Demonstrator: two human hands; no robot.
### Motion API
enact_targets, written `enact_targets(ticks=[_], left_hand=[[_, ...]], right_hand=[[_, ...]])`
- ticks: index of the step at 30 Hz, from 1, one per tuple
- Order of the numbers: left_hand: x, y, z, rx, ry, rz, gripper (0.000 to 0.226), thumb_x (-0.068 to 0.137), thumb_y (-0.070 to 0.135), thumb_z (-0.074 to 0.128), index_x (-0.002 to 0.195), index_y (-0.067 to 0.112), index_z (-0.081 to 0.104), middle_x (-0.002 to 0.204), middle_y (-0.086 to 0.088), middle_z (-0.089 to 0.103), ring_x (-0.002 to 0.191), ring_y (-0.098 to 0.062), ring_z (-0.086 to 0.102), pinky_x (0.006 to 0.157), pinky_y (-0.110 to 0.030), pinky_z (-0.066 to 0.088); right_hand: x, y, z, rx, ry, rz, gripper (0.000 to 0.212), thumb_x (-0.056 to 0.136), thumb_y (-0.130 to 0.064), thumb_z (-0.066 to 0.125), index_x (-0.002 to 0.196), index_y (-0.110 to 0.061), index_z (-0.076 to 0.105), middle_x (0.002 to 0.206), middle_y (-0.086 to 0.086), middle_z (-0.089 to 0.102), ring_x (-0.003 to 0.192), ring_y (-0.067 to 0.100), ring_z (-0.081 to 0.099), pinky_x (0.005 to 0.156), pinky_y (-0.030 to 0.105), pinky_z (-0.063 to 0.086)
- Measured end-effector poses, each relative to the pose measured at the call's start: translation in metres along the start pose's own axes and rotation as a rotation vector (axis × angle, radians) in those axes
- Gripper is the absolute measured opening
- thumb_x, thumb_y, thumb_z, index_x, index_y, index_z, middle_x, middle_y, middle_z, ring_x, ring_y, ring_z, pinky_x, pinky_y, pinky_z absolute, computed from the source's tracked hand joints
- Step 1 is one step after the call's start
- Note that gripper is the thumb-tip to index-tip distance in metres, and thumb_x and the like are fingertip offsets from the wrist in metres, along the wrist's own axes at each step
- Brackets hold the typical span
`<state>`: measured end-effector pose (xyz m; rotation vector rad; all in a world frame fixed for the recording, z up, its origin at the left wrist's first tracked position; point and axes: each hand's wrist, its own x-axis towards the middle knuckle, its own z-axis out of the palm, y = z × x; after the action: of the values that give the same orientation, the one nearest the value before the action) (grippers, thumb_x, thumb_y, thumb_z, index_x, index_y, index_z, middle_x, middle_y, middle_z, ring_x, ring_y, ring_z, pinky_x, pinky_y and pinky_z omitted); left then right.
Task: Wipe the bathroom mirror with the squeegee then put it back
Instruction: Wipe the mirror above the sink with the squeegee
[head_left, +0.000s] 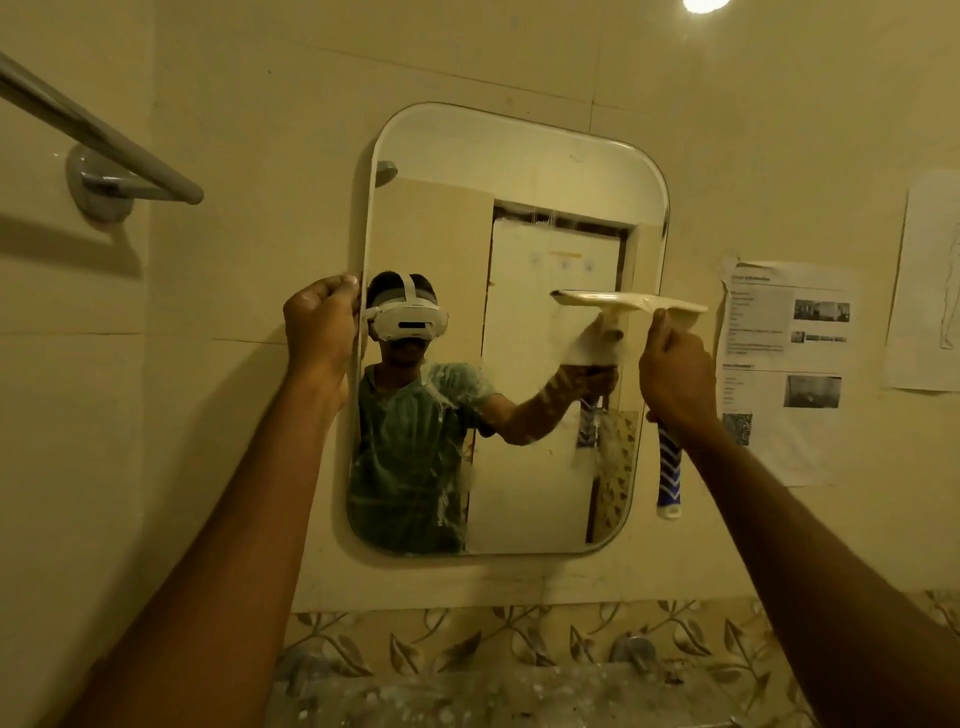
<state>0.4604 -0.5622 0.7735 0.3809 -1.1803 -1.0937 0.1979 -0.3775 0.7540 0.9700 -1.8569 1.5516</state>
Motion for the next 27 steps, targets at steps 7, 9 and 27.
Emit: enact_targets(ticks=[7, 9, 27], left_hand=[[-0.003, -0.003, 0.006, 0.069, 0.012, 0.074, 0.017, 0.094, 0.021, 0.056, 0.105, 0.014, 0.066, 0.089, 0.000, 0.066, 0.081, -0.013, 0.062, 0.073, -0.026, 0.054], [-0.006, -0.002, 0.010, 0.197, 0.033, 0.128, 0.027, 0.095, 0.023, 0.056, 0.119, 0.013, 0.061, 0.103, 0.003, 0.063, 0.091, -0.009, 0.059, 0.068, -0.013, 0.046], [-0.016, -0.034, -0.012, 0.763, 0.014, 0.225, 0.045, 0.099, 0.047, 0.042, 0.110, 0.009, 0.063, 0.109, -0.012, 0.066, 0.098, -0.024, 0.059, 0.077, -0.031, 0.043]], right_hand=[[-0.072, 0.050, 0.023, -0.033, -0.018, 0.092, 0.053, 0.102, -0.051, 0.022, 0.078, -0.017, 0.054, 0.067, 0.005, 0.061, 0.056, 0.022, 0.060, 0.051, 0.036, 0.055], [-0.094, 0.059, 0.023, -0.062, -0.049, 0.122, 0.052, 0.101, -0.055, 0.021, 0.079, -0.021, 0.053, 0.069, 0.007, 0.062, 0.061, 0.025, 0.064, 0.057, 0.046, 0.059], [-0.095, 0.062, 0.033, -0.026, 0.003, 0.126, 0.053, 0.101, -0.054, 0.022, 0.082, -0.019, 0.056, 0.068, 0.006, 0.062, 0.060, 0.024, 0.063, 0.055, 0.041, 0.057]])
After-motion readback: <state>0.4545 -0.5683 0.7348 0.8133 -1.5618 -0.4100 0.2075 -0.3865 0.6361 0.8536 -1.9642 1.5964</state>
